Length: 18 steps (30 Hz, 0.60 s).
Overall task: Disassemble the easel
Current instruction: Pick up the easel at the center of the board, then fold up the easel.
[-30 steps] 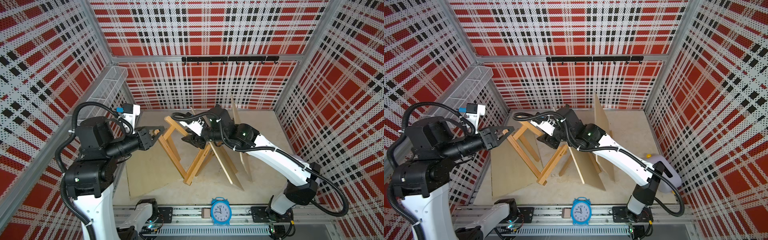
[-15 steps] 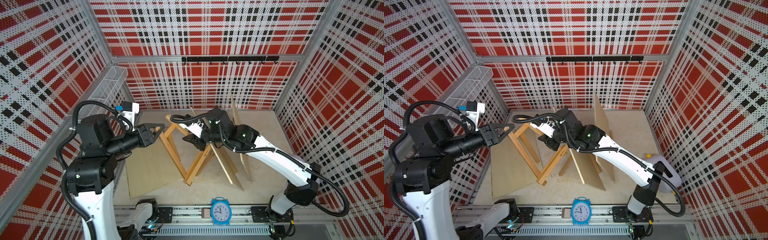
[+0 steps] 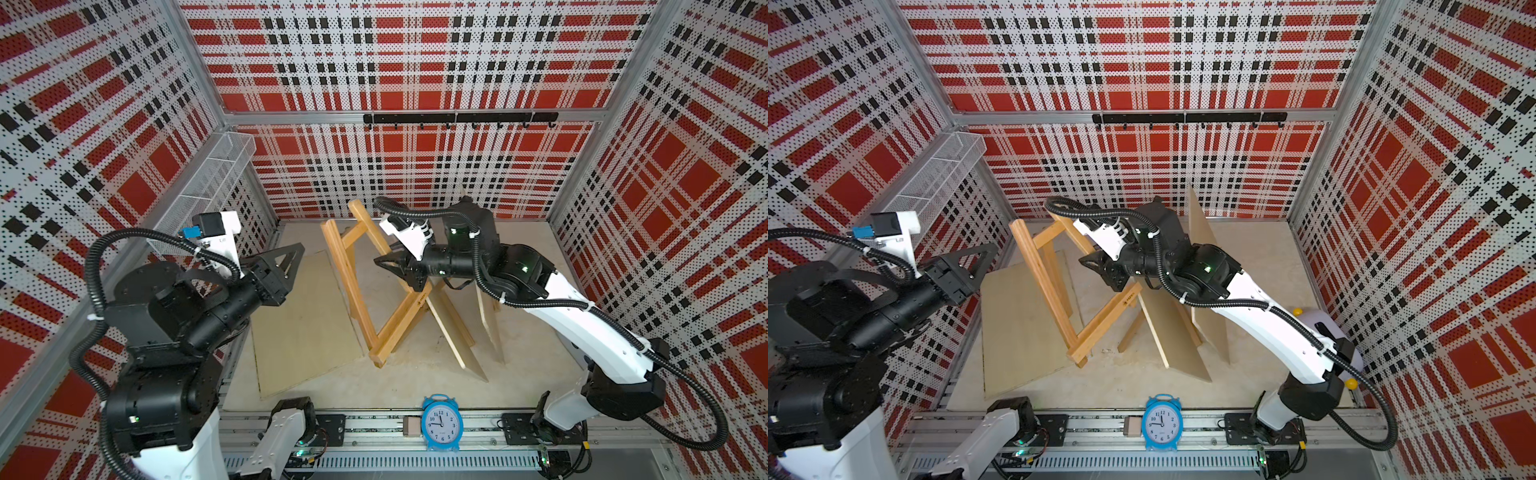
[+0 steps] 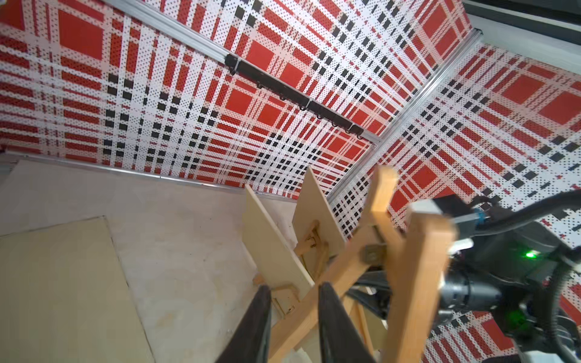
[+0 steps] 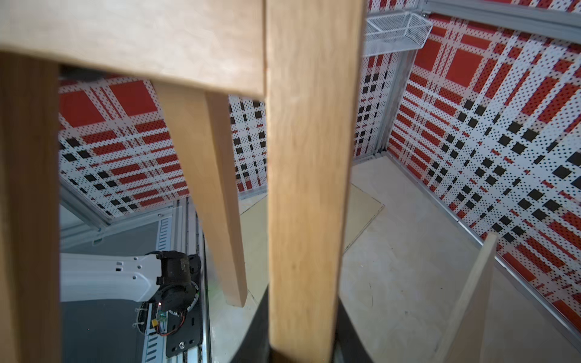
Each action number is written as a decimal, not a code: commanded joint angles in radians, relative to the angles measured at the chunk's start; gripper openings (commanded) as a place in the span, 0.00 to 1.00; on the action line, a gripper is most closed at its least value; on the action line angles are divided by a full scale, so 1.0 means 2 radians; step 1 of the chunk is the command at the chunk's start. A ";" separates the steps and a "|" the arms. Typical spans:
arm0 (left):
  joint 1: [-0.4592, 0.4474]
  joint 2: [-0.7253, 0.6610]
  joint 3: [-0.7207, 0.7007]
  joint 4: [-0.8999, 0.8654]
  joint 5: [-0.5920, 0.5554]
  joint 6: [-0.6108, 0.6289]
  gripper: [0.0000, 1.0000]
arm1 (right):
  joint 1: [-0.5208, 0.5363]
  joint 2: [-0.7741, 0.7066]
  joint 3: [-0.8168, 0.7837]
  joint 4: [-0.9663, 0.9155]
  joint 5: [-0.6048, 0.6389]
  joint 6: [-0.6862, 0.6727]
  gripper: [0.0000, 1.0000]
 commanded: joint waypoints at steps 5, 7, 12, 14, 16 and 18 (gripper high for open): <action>0.002 -0.002 -0.075 0.014 0.013 -0.027 0.28 | -0.002 -0.026 0.025 0.085 -0.021 0.045 0.08; -0.005 -0.007 -0.099 0.023 0.023 -0.035 0.28 | -0.002 -0.020 0.031 0.092 -0.029 0.052 0.08; -0.051 -0.034 -0.173 0.093 0.022 -0.084 0.28 | -0.002 0.000 0.046 0.105 -0.032 0.066 0.08; -0.085 -0.037 -0.193 0.119 0.010 -0.101 0.28 | -0.003 0.010 0.052 0.110 -0.031 0.072 0.08; -0.121 -0.034 -0.201 0.131 -0.007 -0.108 0.28 | -0.003 0.018 0.057 0.116 -0.027 0.077 0.08; -0.160 -0.028 -0.202 0.143 -0.024 -0.113 0.28 | -0.003 0.026 0.057 0.125 -0.019 0.083 0.08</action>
